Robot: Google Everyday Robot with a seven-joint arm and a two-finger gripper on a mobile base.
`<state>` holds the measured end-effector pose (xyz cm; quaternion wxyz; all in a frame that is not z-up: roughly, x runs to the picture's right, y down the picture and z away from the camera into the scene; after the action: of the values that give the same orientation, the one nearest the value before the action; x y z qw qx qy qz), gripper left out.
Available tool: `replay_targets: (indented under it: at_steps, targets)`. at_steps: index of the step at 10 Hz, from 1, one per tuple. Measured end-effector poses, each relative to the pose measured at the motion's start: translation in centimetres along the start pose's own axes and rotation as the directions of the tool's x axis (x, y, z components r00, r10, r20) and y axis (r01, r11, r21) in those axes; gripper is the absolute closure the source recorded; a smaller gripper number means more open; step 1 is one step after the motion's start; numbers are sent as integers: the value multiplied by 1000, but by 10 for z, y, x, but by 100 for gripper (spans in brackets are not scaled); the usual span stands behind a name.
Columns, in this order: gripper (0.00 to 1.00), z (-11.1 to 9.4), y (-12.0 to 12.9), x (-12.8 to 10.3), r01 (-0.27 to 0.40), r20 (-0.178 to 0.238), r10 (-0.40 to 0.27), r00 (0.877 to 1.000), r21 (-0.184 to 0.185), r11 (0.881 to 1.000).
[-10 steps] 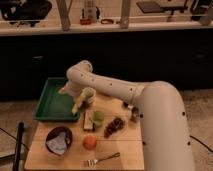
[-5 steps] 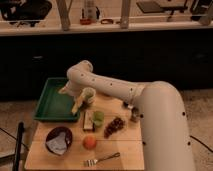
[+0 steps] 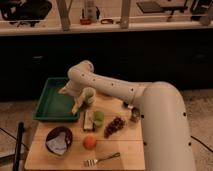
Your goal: Place banana in tray
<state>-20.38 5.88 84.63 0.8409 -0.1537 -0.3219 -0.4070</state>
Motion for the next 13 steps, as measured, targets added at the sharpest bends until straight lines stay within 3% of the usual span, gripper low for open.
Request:
replay_targets:
  at_steps: [13]
  targets:
    - [20,-2,-1,-2,20,3,-20,1000,22,1000]
